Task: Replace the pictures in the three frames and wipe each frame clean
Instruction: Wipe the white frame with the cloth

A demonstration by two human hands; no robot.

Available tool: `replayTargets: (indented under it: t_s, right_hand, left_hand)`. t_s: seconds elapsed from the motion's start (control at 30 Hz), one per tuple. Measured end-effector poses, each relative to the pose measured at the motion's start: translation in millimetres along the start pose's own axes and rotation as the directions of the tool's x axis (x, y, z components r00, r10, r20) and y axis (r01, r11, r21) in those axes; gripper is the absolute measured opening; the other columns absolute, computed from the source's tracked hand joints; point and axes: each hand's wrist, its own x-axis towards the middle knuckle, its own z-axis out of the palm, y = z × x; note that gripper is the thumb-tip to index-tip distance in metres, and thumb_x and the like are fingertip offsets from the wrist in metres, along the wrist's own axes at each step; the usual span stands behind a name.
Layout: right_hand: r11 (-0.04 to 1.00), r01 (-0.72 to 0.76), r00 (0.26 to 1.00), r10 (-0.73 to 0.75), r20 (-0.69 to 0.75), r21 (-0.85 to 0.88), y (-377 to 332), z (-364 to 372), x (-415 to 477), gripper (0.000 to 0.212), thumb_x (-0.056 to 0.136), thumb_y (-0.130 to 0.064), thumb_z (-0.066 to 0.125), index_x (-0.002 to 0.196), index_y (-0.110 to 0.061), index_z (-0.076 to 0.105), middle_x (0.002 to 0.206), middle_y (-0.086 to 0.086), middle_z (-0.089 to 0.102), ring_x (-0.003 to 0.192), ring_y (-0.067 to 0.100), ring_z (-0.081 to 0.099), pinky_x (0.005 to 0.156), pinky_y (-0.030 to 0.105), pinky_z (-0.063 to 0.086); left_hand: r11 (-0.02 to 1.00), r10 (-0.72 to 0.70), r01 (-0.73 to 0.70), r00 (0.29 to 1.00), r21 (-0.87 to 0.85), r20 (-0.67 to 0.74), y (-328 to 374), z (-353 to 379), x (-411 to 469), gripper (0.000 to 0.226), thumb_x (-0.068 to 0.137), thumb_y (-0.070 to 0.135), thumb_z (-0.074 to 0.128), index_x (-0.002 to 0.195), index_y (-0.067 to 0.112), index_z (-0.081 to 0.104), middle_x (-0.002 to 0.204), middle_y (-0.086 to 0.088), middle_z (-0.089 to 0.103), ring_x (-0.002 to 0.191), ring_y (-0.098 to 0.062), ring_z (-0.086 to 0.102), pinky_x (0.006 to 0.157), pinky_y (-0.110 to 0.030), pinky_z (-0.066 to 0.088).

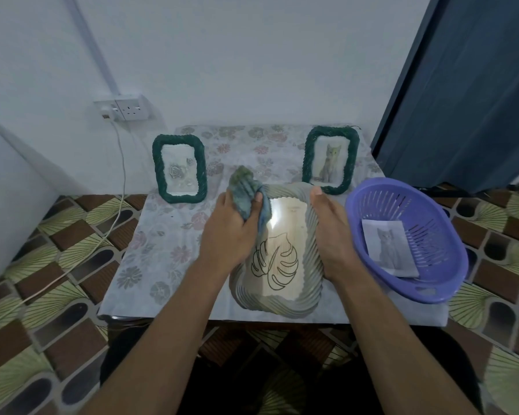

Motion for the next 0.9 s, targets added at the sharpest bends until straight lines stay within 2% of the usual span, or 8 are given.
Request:
replayTargets:
  t_s: [0.13, 0.27, 0.4, 0.47, 0.53, 0.6, 0.73, 0.9]
  right_hand:
    - [0.999, -0.033, 0.999, 0.032, 0.019, 0.023, -4.0, -1.9, 1.1, 0.074, 0.086, -0.057, 0.057, 0.137, -0.004, 0.054, 0.141, 0.016, 0.057, 0.131, 0.030, 0.054, 0.112, 0.051, 0.041]
    - [0.998, -0.060, 0.998, 0.060, 0.015, -0.013, -1.2, -7.8, 4.0, 0.056, 0.099, -0.046, 0.054, 0.134, -0.003, 0.056, 0.133, 0.016, 0.062, 0.120, 0.028, 0.062, 0.105, 0.045, 0.049]
    - [0.998, -0.058, 0.997, 0.059, 0.053, -0.014, -0.1, -9.4, 1.5, 0.052, 0.099, -0.045, 0.055, 0.128, -0.002, 0.061, 0.126, 0.015, 0.066, 0.115, 0.026, 0.065, 0.101, 0.040, 0.052]
    - [0.998, -0.049, 0.994, 0.053, 0.099, -0.036, 3.3, -8.8, -0.5, 0.049, 0.096, -0.049, 0.057, 0.123, -0.009, 0.065, 0.124, 0.008, 0.069, 0.116, 0.022, 0.064, 0.105, 0.041, 0.049]
    - [0.997, -0.032, 0.988, 0.043, 0.151, -0.075, 6.0, -9.2, -1.7, 0.026, 0.102, -0.039, 0.052, 0.101, -0.022, 0.072, 0.100, -0.008, 0.076, 0.101, 0.010, 0.069, 0.097, 0.032, 0.052]
    - [0.998, -0.031, 0.986, 0.040, 0.161, -0.060, 6.9, -9.4, -2.8, 0.026, 0.105, -0.029, 0.047, 0.090, -0.026, 0.068, 0.083, -0.017, 0.076, 0.086, 0.000, 0.070, 0.083, 0.022, 0.054]
    - [0.999, -0.010, 0.985, 0.018, 0.169, -0.050, 11.4, -9.3, -1.2, 0.028, 0.105, -0.026, 0.046, 0.089, -0.026, 0.068, 0.082, -0.015, 0.076, 0.083, 0.001, 0.072, 0.074, 0.019, 0.054]
    - [1.000, -0.022, 0.987, 0.024, 0.159, -0.014, 15.7, -12.3, 1.0, 0.026, 0.106, -0.024, 0.044, 0.093, -0.024, 0.067, 0.080, -0.019, 0.075, 0.079, -0.004, 0.071, 0.071, 0.014, 0.052]
  left_hand:
    - [0.954, -0.016, 0.038, 0.997, -0.299, 0.077, 4.2, -10.7, 6.1, 0.032, 0.090, 0.049, 0.060, 0.108, 0.023, 0.062, 0.096, 0.015, 0.066, 0.087, 0.012, 0.060, 0.079, -0.006, 0.044]
    - [0.904, -0.062, 0.071, 0.997, -0.422, 0.035, 6.4, -11.8, 2.6, 0.024, 0.080, 0.052, 0.067, 0.083, 0.028, 0.067, 0.073, 0.013, 0.071, 0.075, -0.001, 0.067, 0.072, -0.015, 0.050]
    - [0.825, -0.156, 0.154, 0.987, -0.543, 0.043, 10.4, -9.1, -2.4, 0.018, 0.087, 0.041, 0.069, 0.078, 0.025, 0.070, 0.076, 0.003, 0.074, 0.075, -0.010, 0.069, 0.076, -0.025, 0.055]
    - [0.797, -0.310, 0.250, 0.951, -0.549, -0.016, 12.0, -5.8, -0.9, 0.031, 0.094, 0.038, 0.063, 0.067, 0.022, 0.065, 0.067, -0.004, 0.068, 0.069, -0.017, 0.066, 0.072, -0.032, 0.053]
    - [0.789, -0.396, 0.309, 0.916, -0.531, -0.056, 10.2, -4.5, 1.4, 0.040, 0.096, 0.040, 0.058, 0.062, 0.019, 0.061, 0.057, -0.002, 0.062, 0.060, -0.017, 0.061, 0.065, -0.030, 0.050]
    - [0.801, -0.361, 0.307, 0.933, -0.514, -0.005, 7.4, -4.9, 0.5, 0.044, 0.092, 0.049, 0.060, 0.060, 0.019, 0.061, 0.051, 0.001, 0.060, 0.053, -0.013, 0.059, 0.055, -0.024, 0.048]
    - [0.829, -0.228, 0.256, 0.967, -0.497, 0.118, 2.8, -5.7, -4.7, 0.042, 0.072, 0.057, 0.073, 0.064, 0.018, 0.064, 0.056, -0.001, 0.066, 0.051, -0.013, 0.062, 0.052, -0.025, 0.048]
    - [0.869, -0.217, 0.214, 0.975, -0.445, 0.045, 4.3, -5.7, -4.5, 0.040, 0.081, 0.054, 0.069, 0.071, 0.016, 0.068, 0.063, 0.000, 0.070, 0.060, -0.012, 0.066, 0.060, -0.026, 0.054]
